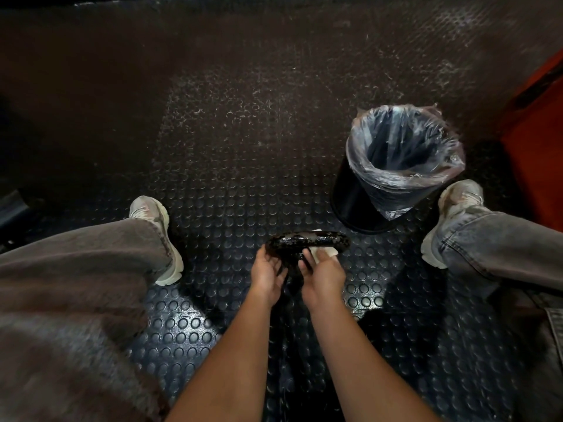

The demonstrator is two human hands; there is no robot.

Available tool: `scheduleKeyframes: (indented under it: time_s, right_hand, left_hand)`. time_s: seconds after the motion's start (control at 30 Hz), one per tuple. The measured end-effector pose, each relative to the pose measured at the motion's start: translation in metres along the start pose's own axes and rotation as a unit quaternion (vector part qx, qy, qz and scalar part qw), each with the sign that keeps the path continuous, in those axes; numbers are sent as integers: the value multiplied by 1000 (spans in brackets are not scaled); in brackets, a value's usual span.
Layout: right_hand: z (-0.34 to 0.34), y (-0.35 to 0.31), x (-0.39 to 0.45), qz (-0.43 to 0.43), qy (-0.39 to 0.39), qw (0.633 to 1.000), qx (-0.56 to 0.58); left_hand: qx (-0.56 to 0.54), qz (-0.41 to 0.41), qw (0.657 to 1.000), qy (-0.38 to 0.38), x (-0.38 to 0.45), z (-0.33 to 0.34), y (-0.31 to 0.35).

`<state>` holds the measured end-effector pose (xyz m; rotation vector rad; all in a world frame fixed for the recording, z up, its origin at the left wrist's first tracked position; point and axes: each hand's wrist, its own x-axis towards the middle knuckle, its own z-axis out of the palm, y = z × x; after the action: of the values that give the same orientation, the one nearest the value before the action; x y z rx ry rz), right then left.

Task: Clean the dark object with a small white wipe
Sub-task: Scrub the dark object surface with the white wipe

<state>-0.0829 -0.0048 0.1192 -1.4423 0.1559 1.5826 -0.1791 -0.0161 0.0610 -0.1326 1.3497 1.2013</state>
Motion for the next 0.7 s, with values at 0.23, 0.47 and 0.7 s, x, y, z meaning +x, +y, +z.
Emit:
scheduleKeyframes:
  time_s: [0.23,0.47,0.7]
  right_hand:
    - [2,17,-9,-36,-42,988,-147]
    - [-5,-6,-1,57,2,991,120]
    - [3,-4,-4,17,20,999,28]
  left_hand:
    - [9,-8,1000,-14,0,-1,1]
    - [-1,-3,1000,-3,2,-1,0]
    - [11,-4,1000,-3,5,-4,-2]
